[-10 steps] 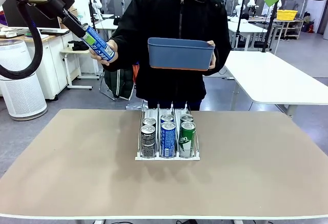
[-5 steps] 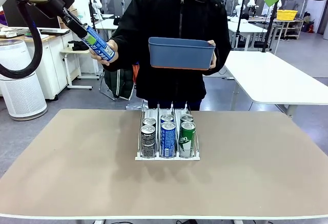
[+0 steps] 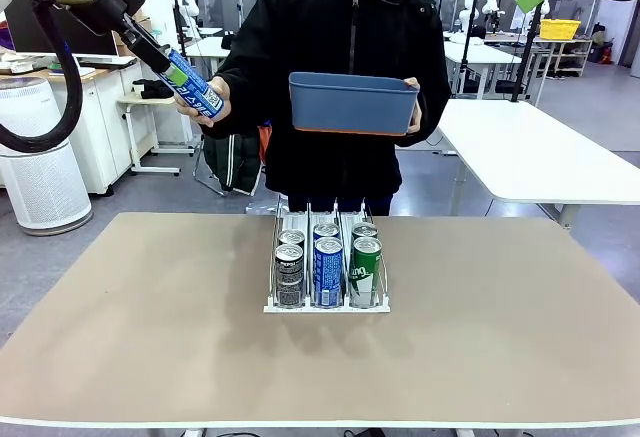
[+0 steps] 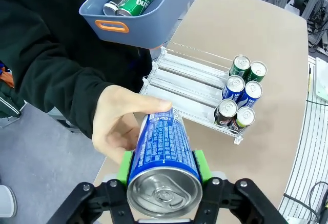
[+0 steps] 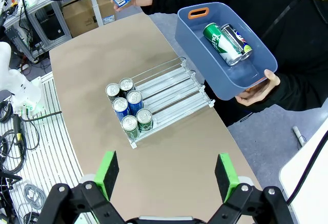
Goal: Fill the beverage cans into the dispenser.
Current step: Pick up the Ionic drink handed by the human, then place the picked Ionic drink in the line of the Automatic Can Dispenser with the same cans.
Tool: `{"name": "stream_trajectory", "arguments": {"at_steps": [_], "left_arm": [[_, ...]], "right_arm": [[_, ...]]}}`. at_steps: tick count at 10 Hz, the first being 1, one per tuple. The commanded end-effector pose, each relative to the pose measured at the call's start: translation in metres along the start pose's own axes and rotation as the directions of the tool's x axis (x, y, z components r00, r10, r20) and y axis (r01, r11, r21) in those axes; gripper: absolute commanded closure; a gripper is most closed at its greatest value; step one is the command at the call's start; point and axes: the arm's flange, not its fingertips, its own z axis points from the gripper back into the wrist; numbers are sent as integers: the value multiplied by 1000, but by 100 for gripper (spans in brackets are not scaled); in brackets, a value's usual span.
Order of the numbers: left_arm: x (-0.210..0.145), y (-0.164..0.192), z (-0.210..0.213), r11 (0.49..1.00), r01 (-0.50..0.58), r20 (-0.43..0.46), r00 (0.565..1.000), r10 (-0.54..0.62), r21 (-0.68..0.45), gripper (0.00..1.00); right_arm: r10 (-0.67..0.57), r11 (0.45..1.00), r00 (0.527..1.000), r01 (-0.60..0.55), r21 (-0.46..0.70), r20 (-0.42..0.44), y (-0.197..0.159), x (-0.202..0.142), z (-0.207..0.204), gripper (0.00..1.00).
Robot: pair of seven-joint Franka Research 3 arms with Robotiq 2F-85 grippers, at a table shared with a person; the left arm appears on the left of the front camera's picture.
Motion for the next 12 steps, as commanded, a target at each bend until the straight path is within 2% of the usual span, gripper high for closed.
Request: {"name": "stream_trajectory", "arguments": {"at_steps": [1, 3, 4, 5, 12], "left_arm": [[-3, -1, 3, 1000, 20, -1, 1000, -20, 7, 100], [-2, -1, 4, 1000, -3, 11, 1000, 3, -14, 100], [-3, 2, 2, 998, -44, 17, 999, 44, -35, 90], [-1, 0, 0, 1000, -1, -2, 1000, 1, -2, 90], [-1, 0, 0, 1000, -1, -2, 1000, 1, -2, 90]], "right_arm": [[-1, 1000, 1000, 1, 9, 6, 0, 1, -1, 0], [-1, 1000, 1000, 1, 9, 6, 0, 1, -1, 0], [-1, 1000, 1000, 1, 9, 6, 0, 1, -1, 0], [-1, 1000, 1000, 1, 9, 6, 0, 1, -1, 0], [-1, 1000, 1000, 1, 9, 6, 0, 1, -1, 0]]}}
